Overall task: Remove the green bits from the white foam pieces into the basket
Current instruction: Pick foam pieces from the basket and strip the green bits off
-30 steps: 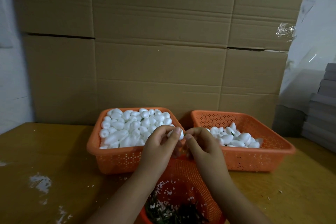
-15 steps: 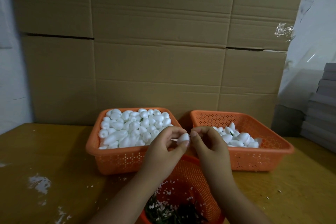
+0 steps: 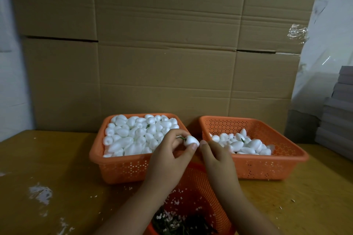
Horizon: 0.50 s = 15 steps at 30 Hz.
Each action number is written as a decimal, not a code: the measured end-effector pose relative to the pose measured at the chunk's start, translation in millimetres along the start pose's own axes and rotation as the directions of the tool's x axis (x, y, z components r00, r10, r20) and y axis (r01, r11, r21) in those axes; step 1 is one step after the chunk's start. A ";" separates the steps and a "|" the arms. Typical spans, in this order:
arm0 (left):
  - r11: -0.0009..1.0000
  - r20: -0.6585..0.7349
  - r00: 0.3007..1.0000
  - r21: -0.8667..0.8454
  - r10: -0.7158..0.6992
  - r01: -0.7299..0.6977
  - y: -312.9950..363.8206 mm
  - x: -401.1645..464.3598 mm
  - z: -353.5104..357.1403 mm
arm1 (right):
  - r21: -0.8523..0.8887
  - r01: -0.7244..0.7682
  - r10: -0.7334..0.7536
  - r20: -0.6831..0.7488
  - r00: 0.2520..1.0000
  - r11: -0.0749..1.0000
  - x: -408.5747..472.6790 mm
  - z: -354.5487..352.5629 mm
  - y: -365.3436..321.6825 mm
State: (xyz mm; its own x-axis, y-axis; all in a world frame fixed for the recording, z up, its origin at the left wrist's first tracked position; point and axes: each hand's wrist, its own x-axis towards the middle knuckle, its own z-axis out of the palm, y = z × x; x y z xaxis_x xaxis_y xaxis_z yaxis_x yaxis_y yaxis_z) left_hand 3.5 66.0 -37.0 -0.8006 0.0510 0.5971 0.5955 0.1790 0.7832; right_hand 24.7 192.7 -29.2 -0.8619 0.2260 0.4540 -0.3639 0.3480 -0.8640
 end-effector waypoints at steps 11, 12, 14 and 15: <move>0.997 0.009 1.000 0.076 -0.016 0.016 -2.2 1.8 0.5 | 0.120 0.148 -0.142 -0.056 0.988 0.982 -2.9 -2.5 -9.6; 0.996 0.027 0.999 0.084 -0.028 0.026 -3.5 1.9 1.0 | 0.087 0.177 -0.174 -0.049 0.984 0.980 -3.3 -1.5 -10.2; 0.994 0.066 0.997 0.108 -0.035 0.028 -5.0 1.2 1.5 | 0.014 0.231 -0.230 -0.029 0.973 0.973 -4.9 1.0 -10.7; 0.993 0.072 0.997 0.117 -0.033 0.024 -5.7 0.6 1.3 | -0.019 0.253 -0.253 -0.023 0.967 0.967 -5.4 2.5 -10.6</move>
State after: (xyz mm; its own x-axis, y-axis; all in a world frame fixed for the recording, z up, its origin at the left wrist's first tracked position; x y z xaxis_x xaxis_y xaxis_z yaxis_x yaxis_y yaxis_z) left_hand -0.5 66.3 -41.2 -0.8224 0.1155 0.5570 0.5640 0.2937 0.7718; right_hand 32.3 185.5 -23.1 -0.7334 0.1511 0.6628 -0.5632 0.4111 -0.7168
